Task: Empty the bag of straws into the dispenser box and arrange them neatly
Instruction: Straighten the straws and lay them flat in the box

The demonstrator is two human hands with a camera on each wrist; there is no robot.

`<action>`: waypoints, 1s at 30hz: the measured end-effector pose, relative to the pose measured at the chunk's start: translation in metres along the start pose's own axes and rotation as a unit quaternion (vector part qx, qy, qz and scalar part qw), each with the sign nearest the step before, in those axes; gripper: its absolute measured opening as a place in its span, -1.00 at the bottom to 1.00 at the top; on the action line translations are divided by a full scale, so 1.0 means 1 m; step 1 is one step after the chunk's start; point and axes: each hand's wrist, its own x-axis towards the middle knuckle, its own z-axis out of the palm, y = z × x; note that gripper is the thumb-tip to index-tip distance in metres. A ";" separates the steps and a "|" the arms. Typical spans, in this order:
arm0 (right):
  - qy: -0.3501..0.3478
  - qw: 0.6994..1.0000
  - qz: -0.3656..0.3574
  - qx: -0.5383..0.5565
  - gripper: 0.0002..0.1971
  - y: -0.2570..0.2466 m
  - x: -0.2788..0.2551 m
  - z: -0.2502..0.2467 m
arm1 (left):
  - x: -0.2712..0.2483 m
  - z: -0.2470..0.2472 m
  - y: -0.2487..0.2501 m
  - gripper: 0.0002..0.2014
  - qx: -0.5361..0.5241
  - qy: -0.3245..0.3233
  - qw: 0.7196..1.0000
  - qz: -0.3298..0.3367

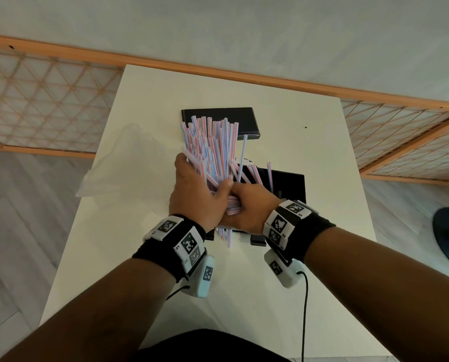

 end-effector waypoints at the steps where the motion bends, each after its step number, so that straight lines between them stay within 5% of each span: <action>1: -0.010 1.000 0.009 -0.013 -0.29 0.002 -0.001 0.001 | 0.000 0.001 -0.001 -0.17 0.005 0.004 1.000 -0.001; 4: -0.030 0.997 0.035 -0.056 -0.33 0.004 -0.002 0.003 | -0.002 0.002 0.000 -0.24 -0.019 0.022 1.000 -0.010; 7: 0.002 0.998 0.024 -0.064 -0.15 0.003 0.000 0.005 | -0.003 -0.001 0.006 -0.30 -0.090 0.042 0.994 -0.051; 9: 0.016 0.997 0.026 -0.073 -0.25 0.004 0.001 0.004 | -0.002 -0.006 0.010 -0.31 -0.169 0.075 0.979 -0.084; 13: -0.026 0.990 0.074 -0.115 -0.31 0.012 0.000 -0.007 | 0.011 -0.027 0.010 -0.18 -0.291 0.118 0.948 -0.047; 19: 0.028 1.000 -0.015 0.001 -0.59 0.001 -0.008 0.000 | 0.002 -0.027 0.024 -0.23 -0.077 -0.052 0.994 0.062; 21: 0.037 0.999 0.012 -0.021 -0.59 0.001 -0.004 0.001 | -0.004 -0.025 0.026 -0.16 -0.071 -0.043 0.994 0.068; 23: 0.046 0.996 0.039 -0.070 -0.39 0.004 -0.001 -0.001 | -0.004 -0.024 0.022 -0.13 -0.067 -0.022 0.996 0.059; 26: 0.102 0.993 0.014 -0.066 -0.30 0.006 -0.004 -0.002 | 0.001 -0.020 0.012 -0.31 -0.067 0.019 0.998 -0.002; 30: 0.047 0.993 0.060 -0.086 -0.35 0.010 -0.005 -0.002 | 0.005 -0.021 -0.002 -0.46 -0.102 0.042 0.994 0.000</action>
